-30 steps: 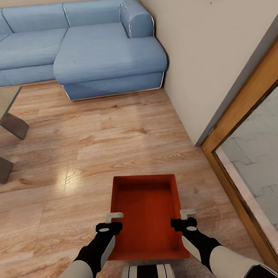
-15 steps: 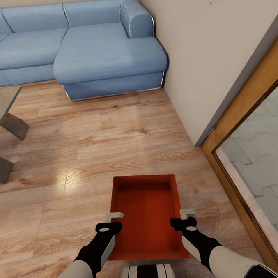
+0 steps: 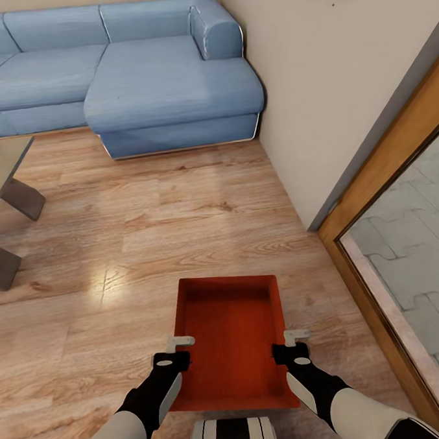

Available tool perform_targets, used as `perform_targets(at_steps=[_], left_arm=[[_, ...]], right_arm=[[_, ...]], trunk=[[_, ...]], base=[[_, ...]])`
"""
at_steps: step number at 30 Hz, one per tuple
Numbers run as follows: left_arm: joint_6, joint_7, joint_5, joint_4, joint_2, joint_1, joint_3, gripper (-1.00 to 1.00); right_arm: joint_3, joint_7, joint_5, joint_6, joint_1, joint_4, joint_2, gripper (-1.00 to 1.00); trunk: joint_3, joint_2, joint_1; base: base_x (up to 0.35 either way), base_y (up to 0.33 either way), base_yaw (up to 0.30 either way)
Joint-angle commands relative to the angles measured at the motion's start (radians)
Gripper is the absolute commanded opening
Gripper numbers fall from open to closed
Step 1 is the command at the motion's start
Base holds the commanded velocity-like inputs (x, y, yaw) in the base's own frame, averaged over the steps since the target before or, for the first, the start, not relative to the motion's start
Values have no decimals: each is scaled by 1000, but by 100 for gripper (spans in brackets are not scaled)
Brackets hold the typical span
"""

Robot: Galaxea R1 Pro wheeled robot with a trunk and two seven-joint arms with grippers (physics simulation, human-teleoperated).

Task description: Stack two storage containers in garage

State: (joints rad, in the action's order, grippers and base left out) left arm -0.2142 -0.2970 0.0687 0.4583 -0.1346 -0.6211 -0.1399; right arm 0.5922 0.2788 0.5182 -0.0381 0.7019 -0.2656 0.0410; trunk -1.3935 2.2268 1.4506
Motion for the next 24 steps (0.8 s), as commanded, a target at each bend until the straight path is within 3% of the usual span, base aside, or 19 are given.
perform_targets(at_steps=[1, 21, 24], left_arm=[[-7, -8, 8, 0, 0, 0, -8, -100], [2, -8, 6, 11, 1, 0, -4, -100], [-4, -8, 8, 11, 0, 0, -4, -100]], right_arm=[[8, 5, 11, -4, 1, 0, -1, -100], [6, 5, 13, -5, 1, 0, -2, -100], [6, 5, 13, -5, 1, 0, -3, -100]], trunk=[[-1, 0, 0], [-1, 0, 0], [9, -21, -12]], base=[[0, 0, 0], [0, 0, 0], [0, 0, 0]])
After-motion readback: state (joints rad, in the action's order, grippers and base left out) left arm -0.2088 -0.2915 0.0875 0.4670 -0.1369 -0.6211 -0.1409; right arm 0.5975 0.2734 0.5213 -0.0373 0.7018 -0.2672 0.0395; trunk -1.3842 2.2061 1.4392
